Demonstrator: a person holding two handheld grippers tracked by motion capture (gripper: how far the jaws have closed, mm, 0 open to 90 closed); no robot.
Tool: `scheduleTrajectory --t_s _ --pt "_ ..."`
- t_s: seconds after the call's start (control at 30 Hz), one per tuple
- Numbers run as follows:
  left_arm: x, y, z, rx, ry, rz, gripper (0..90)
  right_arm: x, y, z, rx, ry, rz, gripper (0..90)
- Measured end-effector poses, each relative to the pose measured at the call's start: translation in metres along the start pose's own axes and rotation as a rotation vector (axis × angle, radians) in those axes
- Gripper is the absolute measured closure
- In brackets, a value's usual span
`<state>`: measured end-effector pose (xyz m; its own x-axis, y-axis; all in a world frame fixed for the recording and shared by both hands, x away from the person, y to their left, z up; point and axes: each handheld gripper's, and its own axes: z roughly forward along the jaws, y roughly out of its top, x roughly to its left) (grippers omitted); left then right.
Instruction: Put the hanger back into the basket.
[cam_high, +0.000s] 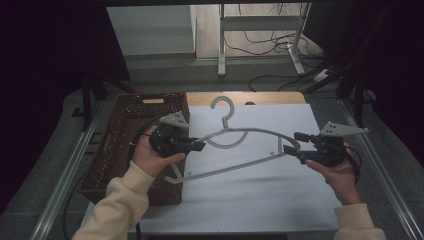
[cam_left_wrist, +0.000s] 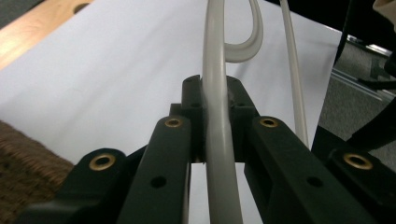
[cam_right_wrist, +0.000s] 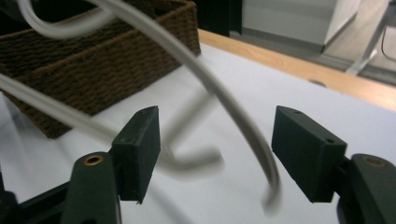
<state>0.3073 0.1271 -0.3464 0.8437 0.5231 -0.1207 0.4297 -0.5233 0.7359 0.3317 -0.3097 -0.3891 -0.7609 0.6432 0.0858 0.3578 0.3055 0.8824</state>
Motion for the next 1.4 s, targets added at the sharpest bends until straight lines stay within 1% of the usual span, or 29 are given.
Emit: scheduleTrajectory --t_s 0.03,0.07,0.17,0.2,0.3,0.37,0.43,0.53,0.57,0.6,0.63,0.67,0.77,0.83,0.9,0.97,1.4 --pt "0.003 -0.002 -0.006 -0.010 0.010 -0.007 81.8 -0.004 -0.006 0.001 0.016 -0.008 0.014 31.7" --pt "0.003 -0.002 -0.006 -0.010 0.010 -0.007 81.8 -0.004 -0.006 0.001 0.016 -0.008 0.014 31.7" --pt "0.008 -0.005 -0.016 -0.021 0.030 -0.019 81.8 -0.007 -0.013 0.007 0.048 -0.027 0.039 28.2" --pt "0.008 -0.005 -0.016 -0.021 0.030 -0.019 81.8 -0.007 -0.013 0.007 0.048 -0.027 0.039 28.2" --pt "0.011 -0.008 -0.022 -0.030 0.046 -0.029 81.8 -0.007 -0.017 0.010 0.071 -0.035 0.041 26.1" --pt "0.013 -0.010 -0.025 -0.037 0.050 -0.036 81.8 -0.008 -0.019 0.012 0.082 -0.033 0.041 26.1" --pt "0.016 -0.013 -0.031 -0.050 0.060 -0.049 81.8 -0.008 -0.024 0.016 0.104 -0.033 0.045 25.9" --pt "0.018 -0.015 -0.034 -0.058 0.066 -0.054 81.7 -0.008 -0.027 0.019 0.114 -0.033 0.049 25.6" --pt "0.018 -0.016 -0.036 -0.062 0.071 -0.056 81.7 -0.009 -0.030 0.021 0.125 -0.033 0.055 24.5" --pt "0.018 -0.018 -0.037 -0.069 0.078 -0.062 81.7 -0.009 -0.030 0.021 0.125 -0.033 0.055 24.5" --pt "0.019 -0.019 -0.039 -0.076 0.088 -0.062 81.7 -0.010 -0.033 0.023 0.139 -0.033 0.062 23.4" --pt "0.020 -0.020 -0.040 -0.080 0.093 -0.064 81.7 -0.010 -0.033 0.023 0.139 -0.033 0.062 23.4" --pt "0.024 -0.024 -0.044 -0.091 0.098 -0.074 81.7 -0.011 -0.037 0.025 0.161 -0.033 0.068 23.1" --pt "0.028 -0.028 -0.048 -0.097 0.104 -0.085 81.7 -0.011 -0.039 0.027 0.168 -0.037 0.064 22.4" --pt "0.029 -0.030 -0.049 -0.098 0.105 -0.092 81.7 -0.011 -0.039 0.027 0.173 -0.039 0.064 22.0" --pt "0.032 -0.034 -0.052 -0.092 0.098 -0.103 81.7 -0.012 -0.041 0.029 0.182 -0.049 0.067 20.5" --pt "0.042 -0.047 -0.065 -0.104 0.126 -0.129 81.7 -0.013 -0.045 0.033 0.214 -0.060 0.072 18.2"
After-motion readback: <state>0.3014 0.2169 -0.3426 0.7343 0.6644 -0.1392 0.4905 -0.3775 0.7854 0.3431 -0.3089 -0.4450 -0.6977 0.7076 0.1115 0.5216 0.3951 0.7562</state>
